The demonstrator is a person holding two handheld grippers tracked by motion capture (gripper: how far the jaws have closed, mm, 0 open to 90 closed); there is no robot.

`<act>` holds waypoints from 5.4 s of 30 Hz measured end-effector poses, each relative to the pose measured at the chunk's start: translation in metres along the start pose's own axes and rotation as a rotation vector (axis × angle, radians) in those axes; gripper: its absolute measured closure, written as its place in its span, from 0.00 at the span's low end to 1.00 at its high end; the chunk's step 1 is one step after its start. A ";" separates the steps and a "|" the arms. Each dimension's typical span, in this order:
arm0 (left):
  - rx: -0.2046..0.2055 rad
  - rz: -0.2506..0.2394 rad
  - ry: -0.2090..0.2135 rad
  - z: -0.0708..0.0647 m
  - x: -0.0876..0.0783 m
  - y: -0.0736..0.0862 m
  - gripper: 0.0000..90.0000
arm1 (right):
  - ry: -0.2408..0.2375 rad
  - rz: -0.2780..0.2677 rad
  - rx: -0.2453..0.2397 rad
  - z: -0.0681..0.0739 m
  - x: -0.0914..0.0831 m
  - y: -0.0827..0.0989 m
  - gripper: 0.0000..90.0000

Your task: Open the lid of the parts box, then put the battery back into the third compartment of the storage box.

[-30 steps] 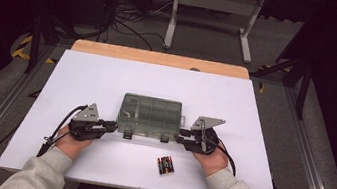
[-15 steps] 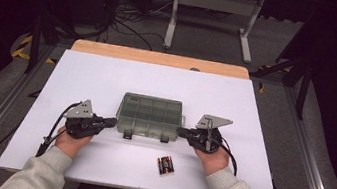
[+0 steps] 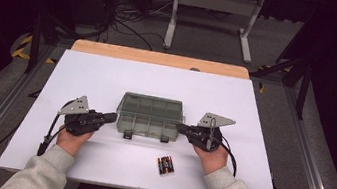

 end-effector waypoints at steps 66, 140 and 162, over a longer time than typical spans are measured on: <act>-0.019 0.175 0.109 -0.006 0.028 0.013 0.71 | 0.114 -0.061 0.049 -0.083 0.044 -0.082 0.69; -0.016 0.172 0.104 -0.009 0.025 0.011 0.66 | 0.100 0.174 0.227 -0.119 0.103 -0.035 0.40; -0.064 0.062 0.015 -0.001 -0.002 -0.004 0.20 | 0.001 0.039 -0.024 -0.056 0.017 -0.072 0.16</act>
Point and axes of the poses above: each handheld gripper's, and its own axes: x roughly forward along the jaws, y roughly out of its underside, z roughly to its left, the point moved 4 cm from there along x, roughly forward along the jaws, and after that the axes turned 4 degrees about y, right-handed, at the moved point
